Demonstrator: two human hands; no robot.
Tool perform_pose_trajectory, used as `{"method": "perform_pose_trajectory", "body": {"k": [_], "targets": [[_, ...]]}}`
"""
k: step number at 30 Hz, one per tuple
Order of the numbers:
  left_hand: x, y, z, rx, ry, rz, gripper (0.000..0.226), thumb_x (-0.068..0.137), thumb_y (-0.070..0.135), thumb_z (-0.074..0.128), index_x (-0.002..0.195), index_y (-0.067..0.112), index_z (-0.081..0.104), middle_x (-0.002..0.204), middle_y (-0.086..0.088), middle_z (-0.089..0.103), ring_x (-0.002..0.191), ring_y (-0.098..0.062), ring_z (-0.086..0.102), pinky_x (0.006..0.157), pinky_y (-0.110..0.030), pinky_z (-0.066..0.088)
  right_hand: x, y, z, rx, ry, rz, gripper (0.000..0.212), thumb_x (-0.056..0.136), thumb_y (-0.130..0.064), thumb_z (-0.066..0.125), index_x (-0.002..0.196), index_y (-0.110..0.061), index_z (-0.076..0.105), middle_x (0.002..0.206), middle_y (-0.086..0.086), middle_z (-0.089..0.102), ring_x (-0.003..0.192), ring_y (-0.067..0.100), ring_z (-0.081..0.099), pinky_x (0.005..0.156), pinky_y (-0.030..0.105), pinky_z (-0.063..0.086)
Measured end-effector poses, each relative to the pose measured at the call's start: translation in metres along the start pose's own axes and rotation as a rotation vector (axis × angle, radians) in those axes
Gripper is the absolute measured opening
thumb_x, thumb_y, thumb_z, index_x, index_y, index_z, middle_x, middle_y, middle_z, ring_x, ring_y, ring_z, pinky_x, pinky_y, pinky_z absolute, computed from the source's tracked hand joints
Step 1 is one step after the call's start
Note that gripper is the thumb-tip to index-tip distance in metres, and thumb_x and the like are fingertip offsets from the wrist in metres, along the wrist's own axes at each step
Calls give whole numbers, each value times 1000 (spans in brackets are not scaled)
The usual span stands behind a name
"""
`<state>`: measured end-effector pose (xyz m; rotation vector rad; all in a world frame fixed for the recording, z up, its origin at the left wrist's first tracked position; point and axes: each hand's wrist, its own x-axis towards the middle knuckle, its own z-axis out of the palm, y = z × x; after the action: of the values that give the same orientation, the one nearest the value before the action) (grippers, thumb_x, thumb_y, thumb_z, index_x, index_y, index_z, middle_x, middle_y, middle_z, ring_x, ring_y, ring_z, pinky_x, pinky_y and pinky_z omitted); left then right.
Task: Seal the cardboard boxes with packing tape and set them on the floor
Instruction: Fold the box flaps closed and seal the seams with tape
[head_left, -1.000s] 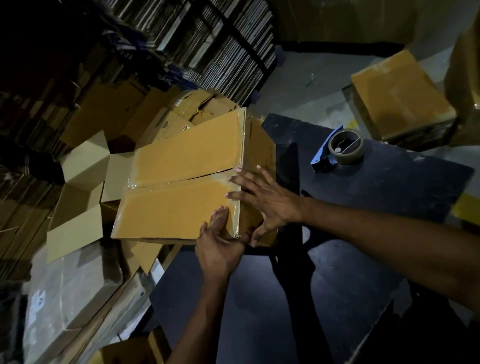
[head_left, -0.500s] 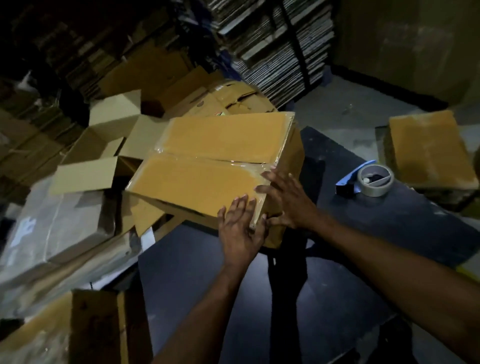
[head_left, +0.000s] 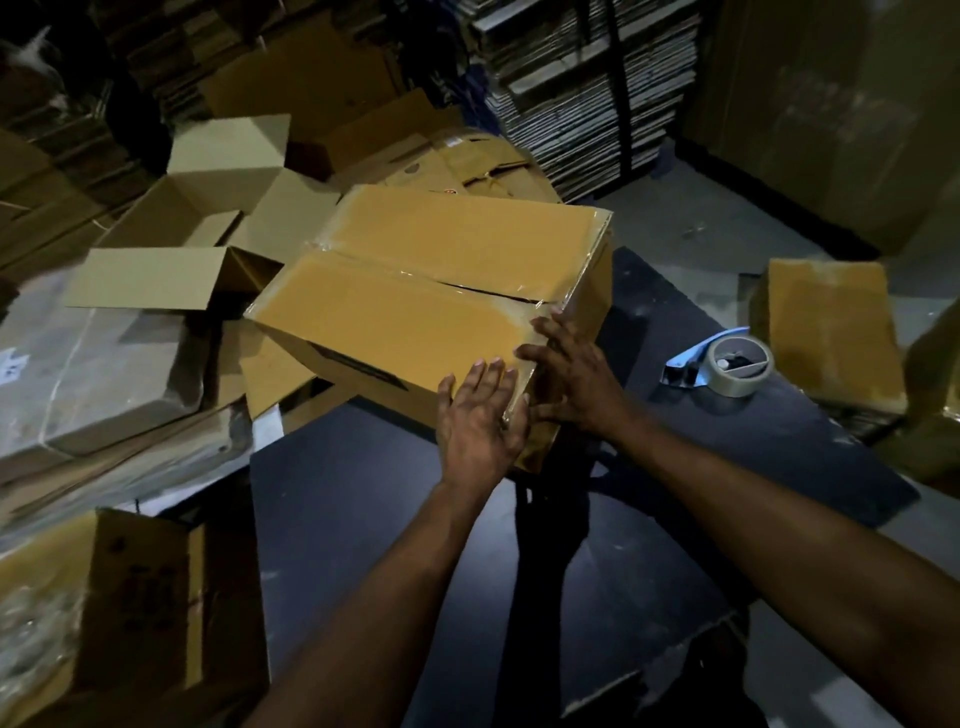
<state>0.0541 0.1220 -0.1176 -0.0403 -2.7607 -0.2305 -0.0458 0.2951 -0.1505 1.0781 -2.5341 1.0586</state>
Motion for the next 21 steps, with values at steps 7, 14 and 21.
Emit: {"method": "perform_pose_trajectory", "body": {"k": [7, 14, 21], "targets": [[-12, -18, -5, -169, 38, 128, 59, 106, 53, 44, 148, 13, 57, 158, -4, 49, 151, -17, 37, 123, -55, 23, 0, 5, -4, 12, 36, -33, 80, 86, -59, 64, 153, -23, 41, 164, 7, 33, 155, 30, 18, 109, 64, 41], [-17, -17, -4, -183, 112, 150, 46, 107, 38, 47, 139, 11, 65, 149, -3, 59, 144, -18, 48, 116, -59, 32, -2, -10, -7, -10, 54, 39, 77, 81, -71, 62, 140, -22, 58, 156, 1, 45, 151, 25, 30, 102, 60, 48], [-72, -37, -35, -259, 151, 184, 39, 98, 25, 55, 131, 10, 72, 143, -3, 63, 142, -19, 52, 115, -59, 37, -46, -81, -5, -201, -4, 69, 60, 88, -60, 58, 132, -21, 66, 140, 6, 58, 128, 30, 44, 89, 47, 55]]}}
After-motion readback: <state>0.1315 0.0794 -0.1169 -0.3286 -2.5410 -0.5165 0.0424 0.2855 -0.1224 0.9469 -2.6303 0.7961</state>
